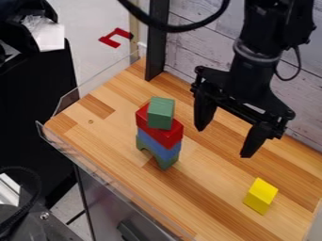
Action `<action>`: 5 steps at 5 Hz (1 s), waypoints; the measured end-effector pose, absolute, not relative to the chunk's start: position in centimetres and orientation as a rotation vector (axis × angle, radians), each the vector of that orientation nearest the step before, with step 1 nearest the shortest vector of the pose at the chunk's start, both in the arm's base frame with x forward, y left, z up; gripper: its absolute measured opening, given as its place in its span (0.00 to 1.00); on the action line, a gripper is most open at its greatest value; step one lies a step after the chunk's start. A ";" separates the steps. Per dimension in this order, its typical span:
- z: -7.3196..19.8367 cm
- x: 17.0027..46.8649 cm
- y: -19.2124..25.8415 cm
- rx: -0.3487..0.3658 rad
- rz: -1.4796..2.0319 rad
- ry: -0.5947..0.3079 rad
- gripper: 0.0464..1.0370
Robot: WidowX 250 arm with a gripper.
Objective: Put the yellow block on top of the green block
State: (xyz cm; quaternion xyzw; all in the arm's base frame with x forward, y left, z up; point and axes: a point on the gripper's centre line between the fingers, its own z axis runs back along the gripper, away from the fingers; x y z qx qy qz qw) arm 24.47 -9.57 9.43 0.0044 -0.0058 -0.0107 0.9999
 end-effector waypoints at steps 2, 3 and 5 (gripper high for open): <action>7.3 23.9 -10.8 0.009 -0.035 0.045 0.96; 7.2 24.4 -12.2 -0.020 -0.033 0.029 0.96; 5.8 25.0 -13.7 -0.015 -0.007 0.016 0.96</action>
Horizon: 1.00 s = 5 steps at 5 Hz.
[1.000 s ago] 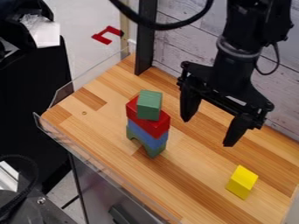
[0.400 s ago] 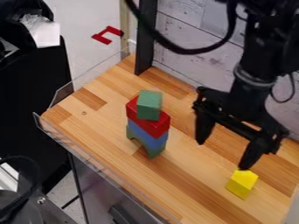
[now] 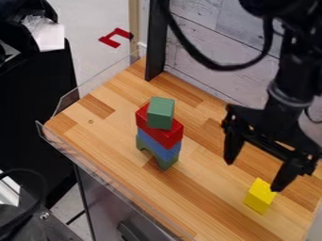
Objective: Put the yellow block on top of the green block
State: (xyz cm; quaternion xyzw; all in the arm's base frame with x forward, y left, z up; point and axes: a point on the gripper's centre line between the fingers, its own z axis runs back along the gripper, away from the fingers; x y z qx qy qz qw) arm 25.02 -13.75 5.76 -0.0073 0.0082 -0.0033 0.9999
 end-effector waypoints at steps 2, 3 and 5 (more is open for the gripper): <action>4.3 25.8 -15.3 -0.008 -0.016 0.029 0.96; 3.5 26.0 -15.6 -0.019 0.033 0.032 0.96; 2.4 26.1 -15.4 -0.018 0.066 0.056 0.96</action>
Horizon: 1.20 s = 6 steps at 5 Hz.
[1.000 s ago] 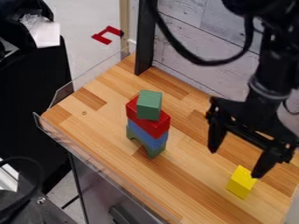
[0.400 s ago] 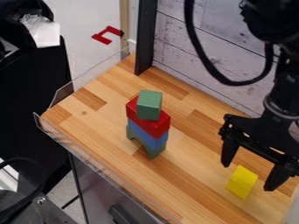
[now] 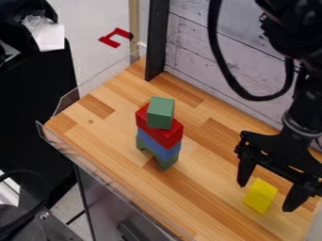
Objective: Put the yellow block on top of the green block
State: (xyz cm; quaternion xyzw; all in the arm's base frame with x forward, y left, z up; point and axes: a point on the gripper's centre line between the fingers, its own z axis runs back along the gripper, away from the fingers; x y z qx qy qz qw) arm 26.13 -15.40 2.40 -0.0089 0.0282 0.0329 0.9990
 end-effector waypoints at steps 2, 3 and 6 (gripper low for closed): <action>1.5 26.4 -15.5 -0.016 0.064 0.064 0.96; 0.7 26.5 -15.1 -0.011 0.067 0.082 0.96; -1.0 27.0 -14.6 -0.008 0.062 0.112 0.93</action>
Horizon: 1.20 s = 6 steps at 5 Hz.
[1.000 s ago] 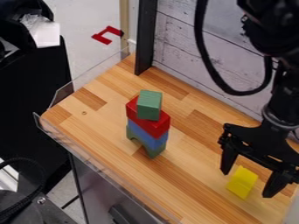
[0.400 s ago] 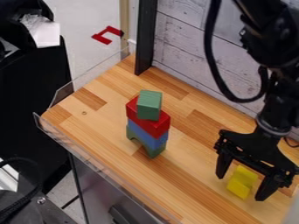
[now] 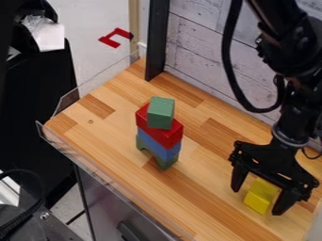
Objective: Put the yellow block on top of the green block
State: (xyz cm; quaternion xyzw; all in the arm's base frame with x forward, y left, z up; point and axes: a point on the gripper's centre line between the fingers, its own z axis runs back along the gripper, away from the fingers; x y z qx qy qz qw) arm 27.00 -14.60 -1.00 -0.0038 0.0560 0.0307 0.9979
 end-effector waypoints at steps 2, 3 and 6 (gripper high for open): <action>-1.2 26.8 -14.4 -0.019 0.080 0.085 0.51; -1.2 26.6 -14.1 -0.028 0.094 0.086 0.51; 10.5 25.6 -8.4 -0.048 0.178 -0.082 0.51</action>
